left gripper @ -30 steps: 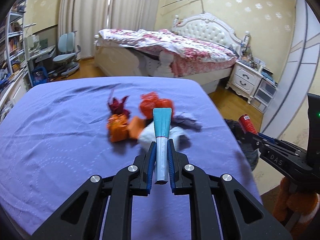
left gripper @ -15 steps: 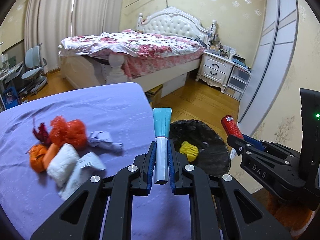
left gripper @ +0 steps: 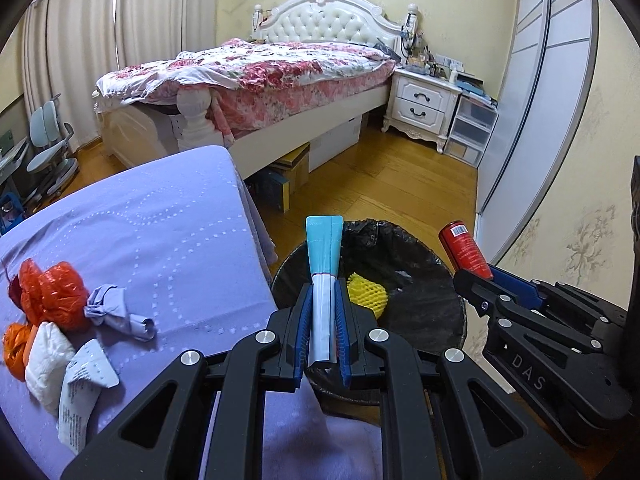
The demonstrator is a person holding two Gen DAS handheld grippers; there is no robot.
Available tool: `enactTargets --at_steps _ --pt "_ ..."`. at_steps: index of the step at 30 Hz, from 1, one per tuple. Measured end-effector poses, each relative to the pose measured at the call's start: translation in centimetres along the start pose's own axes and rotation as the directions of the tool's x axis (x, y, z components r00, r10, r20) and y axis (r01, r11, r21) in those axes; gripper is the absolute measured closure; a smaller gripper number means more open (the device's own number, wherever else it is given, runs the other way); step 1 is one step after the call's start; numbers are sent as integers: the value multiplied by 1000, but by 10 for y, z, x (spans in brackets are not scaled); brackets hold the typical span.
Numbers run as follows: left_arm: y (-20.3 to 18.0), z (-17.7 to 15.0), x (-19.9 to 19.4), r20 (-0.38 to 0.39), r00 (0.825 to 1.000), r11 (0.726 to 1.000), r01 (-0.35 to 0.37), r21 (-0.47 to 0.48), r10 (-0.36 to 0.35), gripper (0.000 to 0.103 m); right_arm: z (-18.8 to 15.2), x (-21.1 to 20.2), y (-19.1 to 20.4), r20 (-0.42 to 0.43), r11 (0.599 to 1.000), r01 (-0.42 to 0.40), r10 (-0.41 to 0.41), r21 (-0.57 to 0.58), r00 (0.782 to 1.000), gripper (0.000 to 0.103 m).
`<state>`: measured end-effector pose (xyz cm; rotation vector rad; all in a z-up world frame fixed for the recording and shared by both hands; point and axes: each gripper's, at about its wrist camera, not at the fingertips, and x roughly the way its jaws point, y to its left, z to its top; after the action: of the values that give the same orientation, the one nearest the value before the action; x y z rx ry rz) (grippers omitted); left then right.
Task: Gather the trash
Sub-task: 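Carry the spray can and tube over the bin and release both, then return both open grippers to the table toward the medicine box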
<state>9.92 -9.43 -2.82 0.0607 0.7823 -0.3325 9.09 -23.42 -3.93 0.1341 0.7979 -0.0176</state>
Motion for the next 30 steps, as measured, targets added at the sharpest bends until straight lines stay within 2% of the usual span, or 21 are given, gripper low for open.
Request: enactTargets --at_steps 6,9,14,15,17,19,22,30 --pt "-6 0 10 -17 1000 1000 -19 20 20 88 2 12 -9 -19 1000 -5 5 19 1000 80" --pt "-7 -3 14 -34 999 1000 -19 18 20 82 1 16 -15 -26 999 -9 10 39 1000 78" --pt "-6 -3 9 -14 1000 1000 -26 9 26 51 1 18 -17 -28 999 9 -8 51 1000 69" --pt "-4 -3 6 -6 1000 1000 -27 5 27 48 1 18 -18 -27 998 10 -9 55 1000 68" --pt "-3 -4 3 1 999 999 -32 0 32 39 -1 15 -19 -20 998 17 -16 64 1000 59" --pt "0 -5 0 5 999 999 -37 -5 37 35 -1 12 -19 -15 997 23 -22 67 1000 56" --pt "6 -6 -6 4 999 999 -46 -21 46 33 -3 5 -16 -7 997 28 -27 72 1000 51" --pt "30 -16 -33 22 996 995 -84 -60 86 33 -6 -10 -1 4 998 4 -5 58 1000 44"
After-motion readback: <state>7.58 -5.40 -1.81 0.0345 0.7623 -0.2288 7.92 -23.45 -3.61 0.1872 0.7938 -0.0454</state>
